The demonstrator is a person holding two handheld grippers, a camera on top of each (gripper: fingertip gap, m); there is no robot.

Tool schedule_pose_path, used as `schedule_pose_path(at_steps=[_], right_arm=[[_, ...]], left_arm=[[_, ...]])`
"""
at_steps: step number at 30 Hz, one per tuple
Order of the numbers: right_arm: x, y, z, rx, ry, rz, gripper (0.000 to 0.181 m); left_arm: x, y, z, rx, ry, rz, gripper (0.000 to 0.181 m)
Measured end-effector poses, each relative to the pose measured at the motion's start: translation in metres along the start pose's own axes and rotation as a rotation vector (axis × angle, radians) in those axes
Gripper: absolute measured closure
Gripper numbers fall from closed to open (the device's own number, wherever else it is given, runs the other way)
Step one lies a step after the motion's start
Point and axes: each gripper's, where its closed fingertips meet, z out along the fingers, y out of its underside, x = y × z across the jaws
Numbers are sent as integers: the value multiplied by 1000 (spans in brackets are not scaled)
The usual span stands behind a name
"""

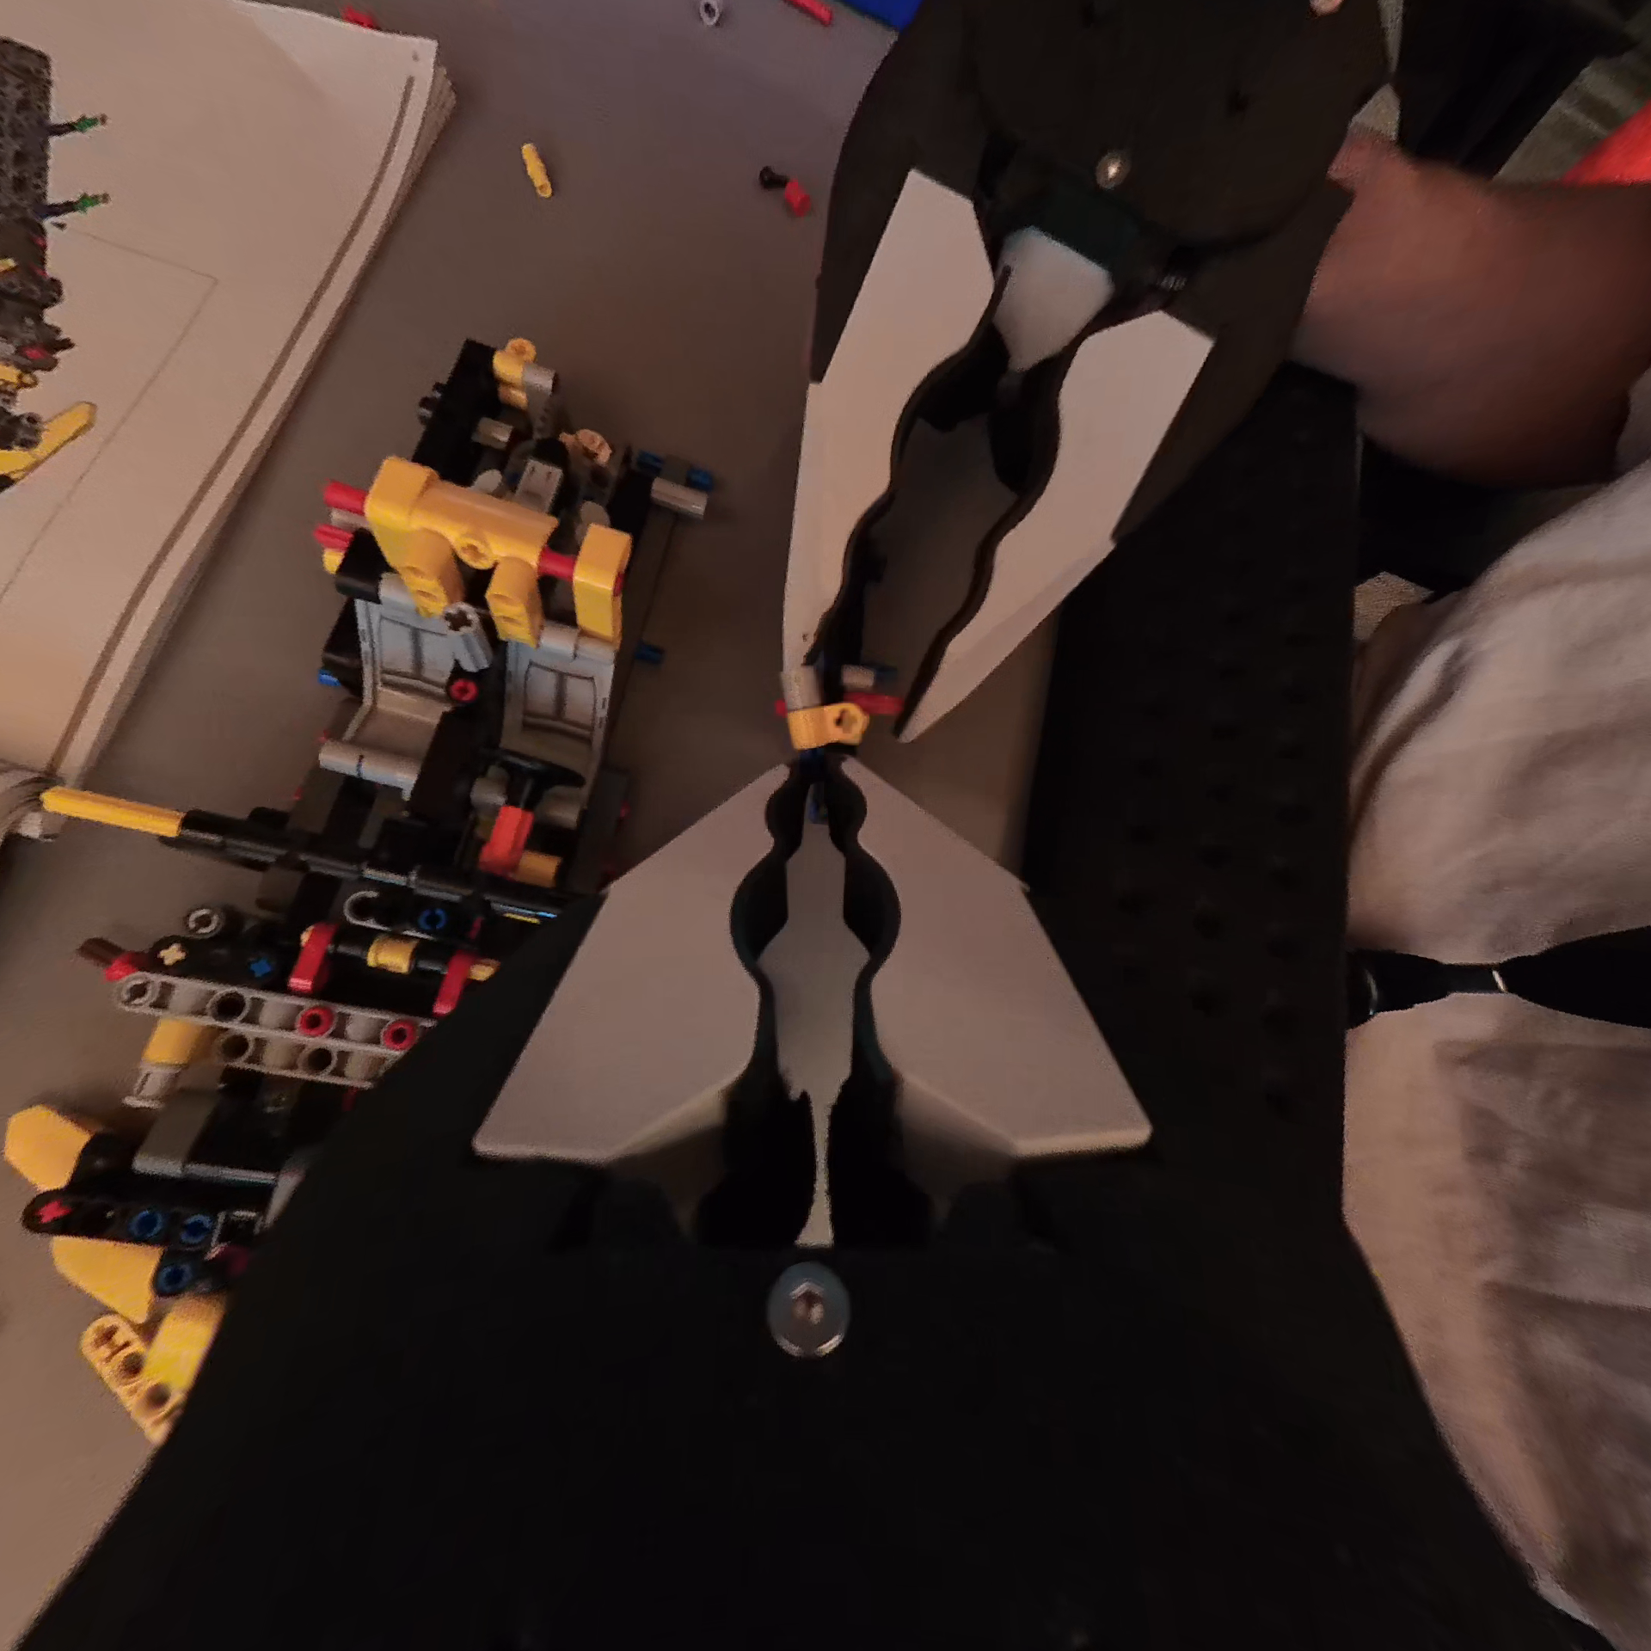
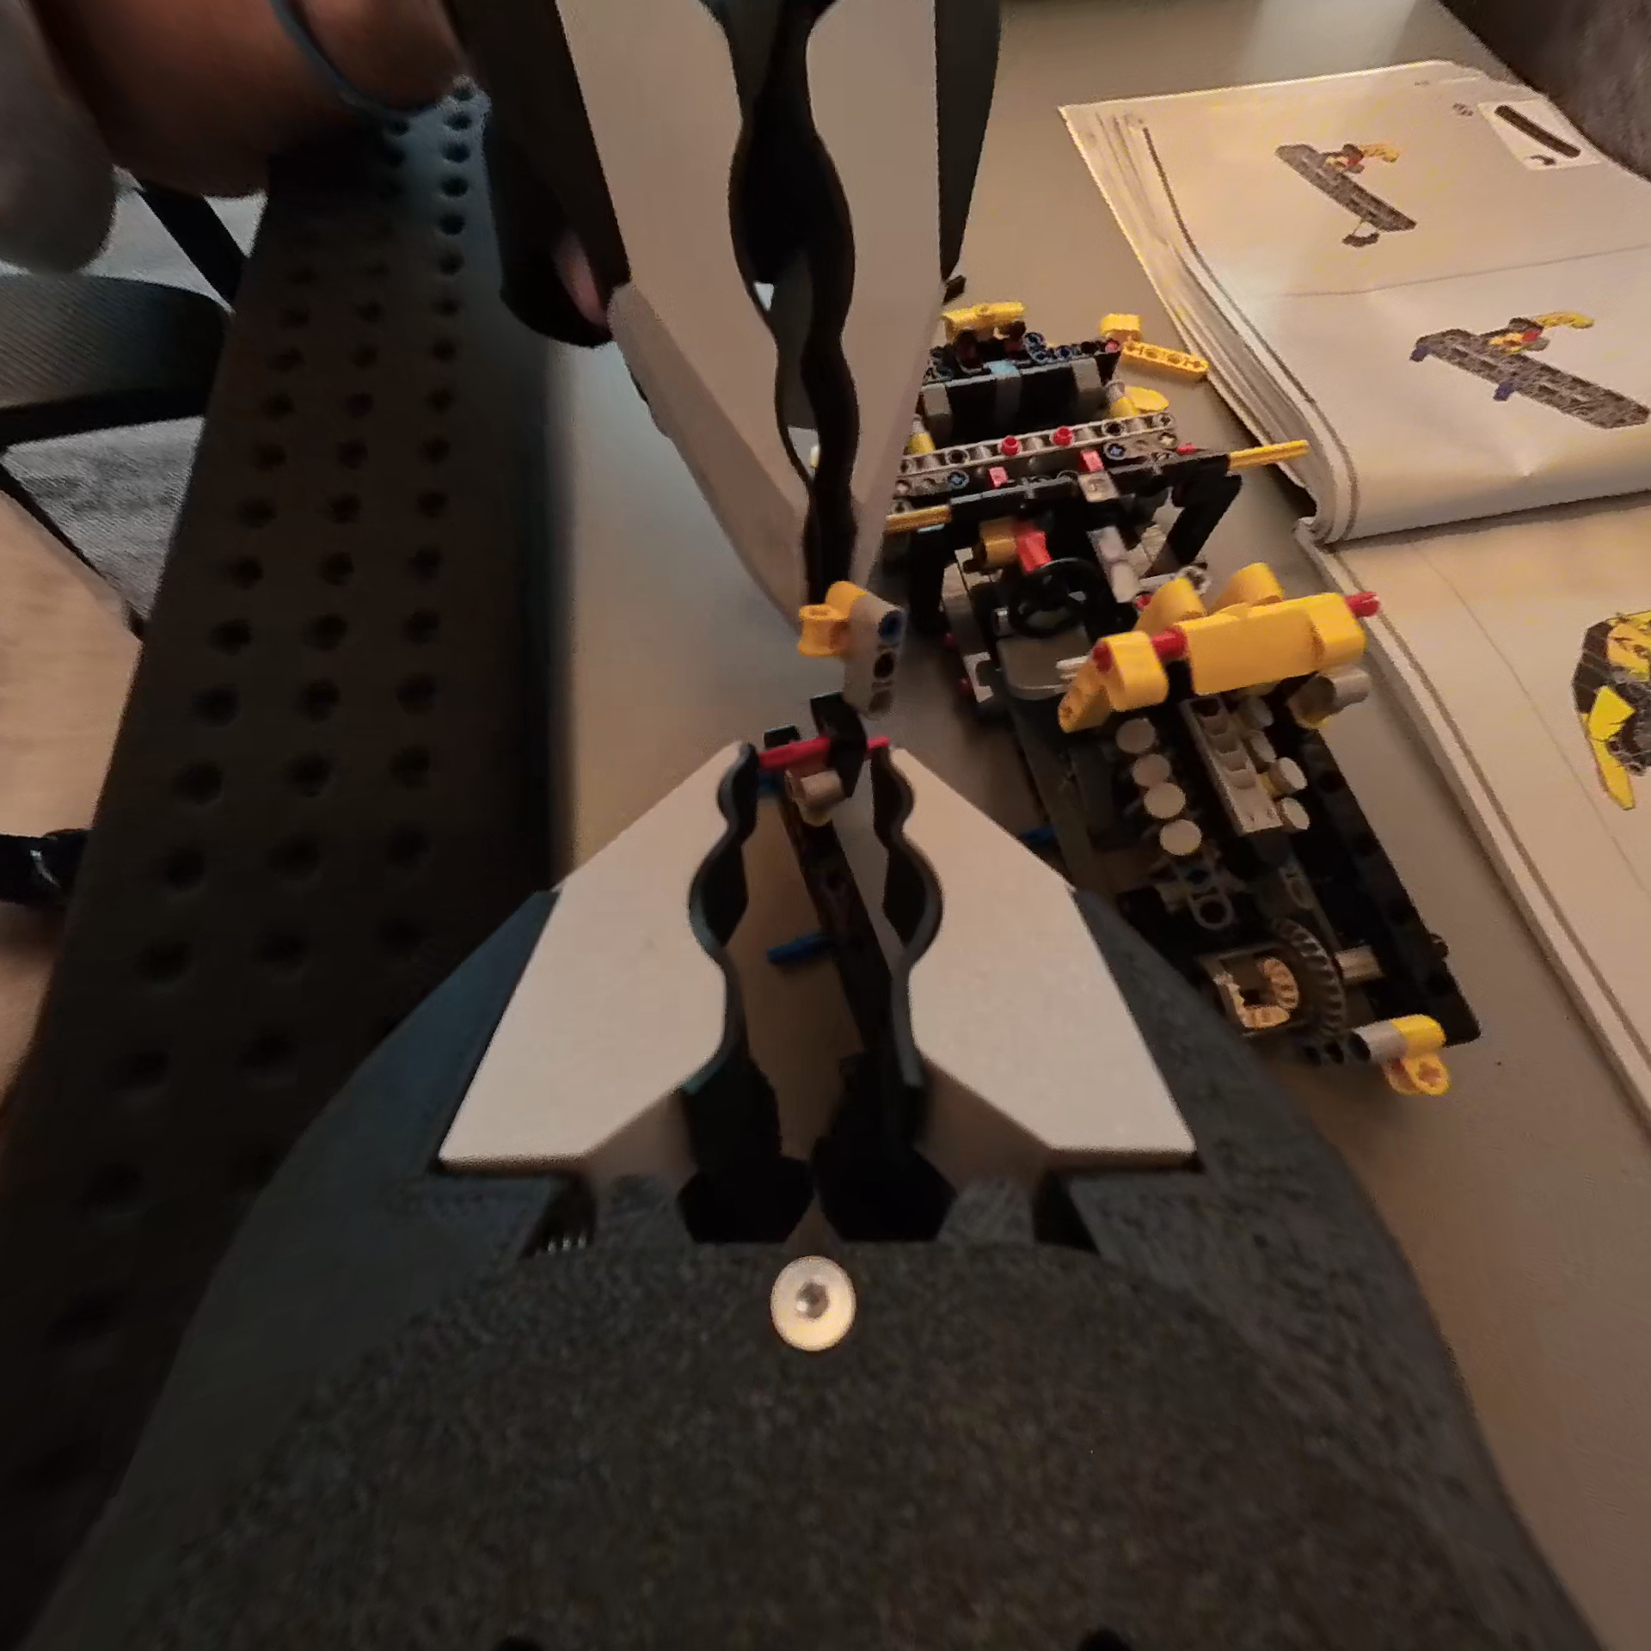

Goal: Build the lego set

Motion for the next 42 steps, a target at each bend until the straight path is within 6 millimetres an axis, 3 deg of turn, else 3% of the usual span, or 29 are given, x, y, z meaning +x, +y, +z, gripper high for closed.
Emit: schedule_pose_path(at_steps=[5,11,16,20,27,31,37,42], right_arm=[[1,1,1,-11,42,-54,159],[2,3,-1,-41,71,-83,163],[-2,3,-1,-43,91,-103,163],[4,5,-4,-40,122,-83,163],[4,7,-6,-59,211,-102,163],[0,8,-6,-66,264,-135,163],[-8,8,-2,-64,212,-121,162],[-12,6,0,-50,168,-87,158]], left_arm=[[-3,6,5,-24,-13,4,177],[-20,8,-4,-36,-92,-2,177],[-1,31,-4,-170,1,47,177],[0,52,0,-280,-50,175,177],[8,61,14,-319,-50,261,175],[12,56,14,-287,-18,218,154],[5,13,2,-68,-59,196,151],[12,6,13,-15,-49,252,152]])
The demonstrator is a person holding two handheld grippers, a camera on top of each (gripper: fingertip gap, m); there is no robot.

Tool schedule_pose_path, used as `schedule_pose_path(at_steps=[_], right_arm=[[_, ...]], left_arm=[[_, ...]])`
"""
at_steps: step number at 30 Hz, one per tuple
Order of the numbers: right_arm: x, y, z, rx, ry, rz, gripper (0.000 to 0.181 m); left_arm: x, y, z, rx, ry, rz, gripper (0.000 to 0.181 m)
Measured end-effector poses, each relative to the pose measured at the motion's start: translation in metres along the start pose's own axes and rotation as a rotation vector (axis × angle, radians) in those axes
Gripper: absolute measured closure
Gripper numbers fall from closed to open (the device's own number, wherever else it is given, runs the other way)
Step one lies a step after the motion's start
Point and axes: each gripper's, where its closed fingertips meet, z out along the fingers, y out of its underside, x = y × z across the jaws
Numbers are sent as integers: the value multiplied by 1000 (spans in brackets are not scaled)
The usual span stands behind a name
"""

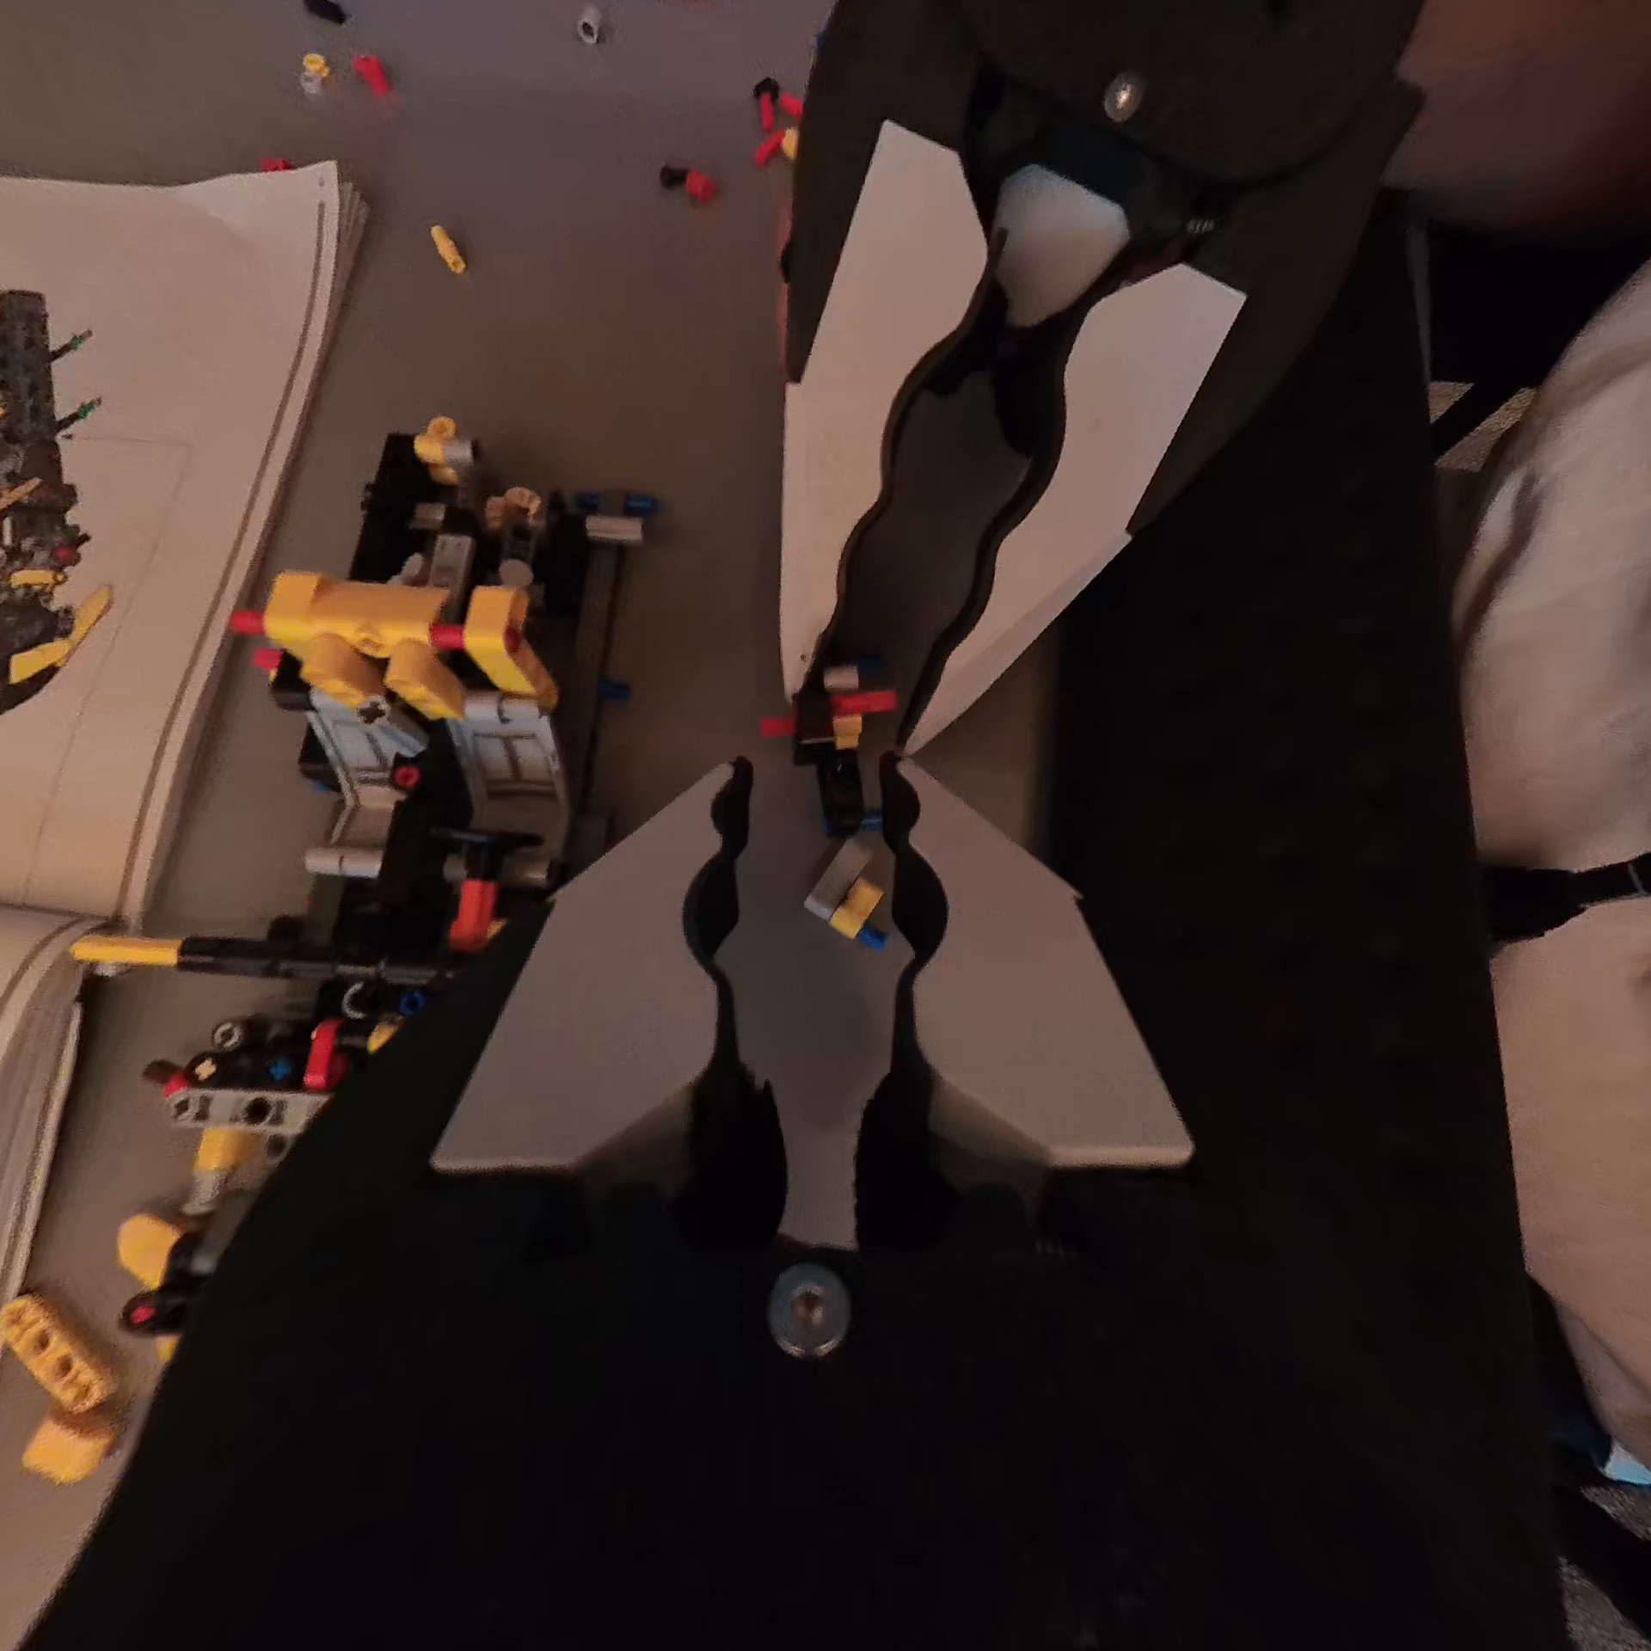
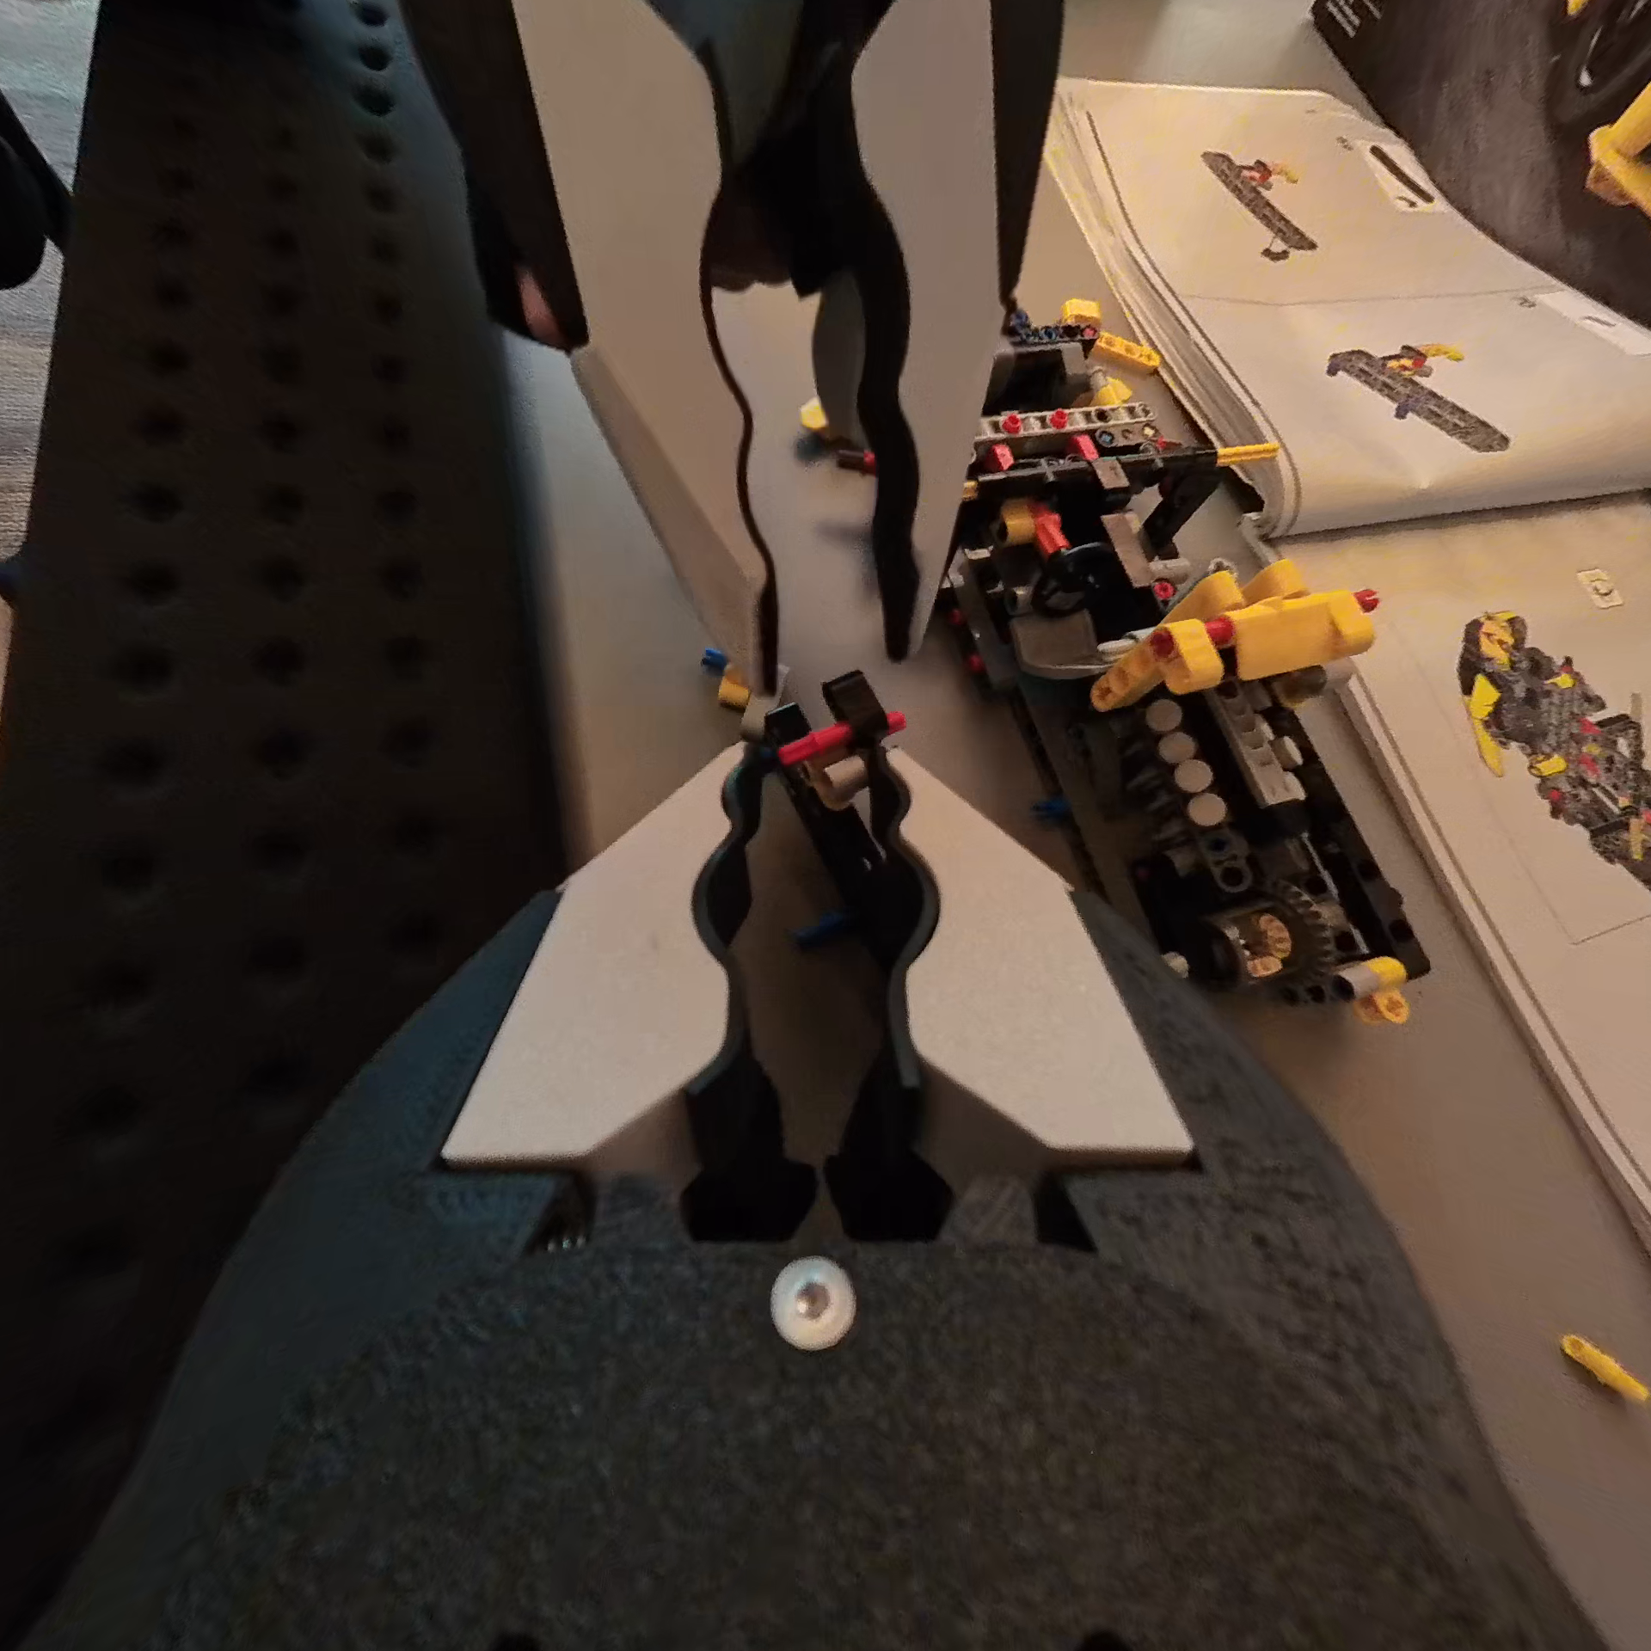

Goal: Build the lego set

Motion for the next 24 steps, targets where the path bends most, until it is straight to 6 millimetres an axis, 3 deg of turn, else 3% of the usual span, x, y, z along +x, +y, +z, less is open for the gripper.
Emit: schedule_pose_path(at_steps=[2,4,13,24], right_arm=[[-1,0,0,0,-12,4,156],[-3,-1,1,4,-20,-3,155],[-7,-10,-8,101,-101,-48,155],[-10,-4,-6,36,-143,-105,158]], left_arm=[[2,-2,5,12,10,-9,154],[-1,-3,8,24,-13,4,173],[9,-3,8,40,-11,203,173],[10,-3,9,63,24,179,173]])
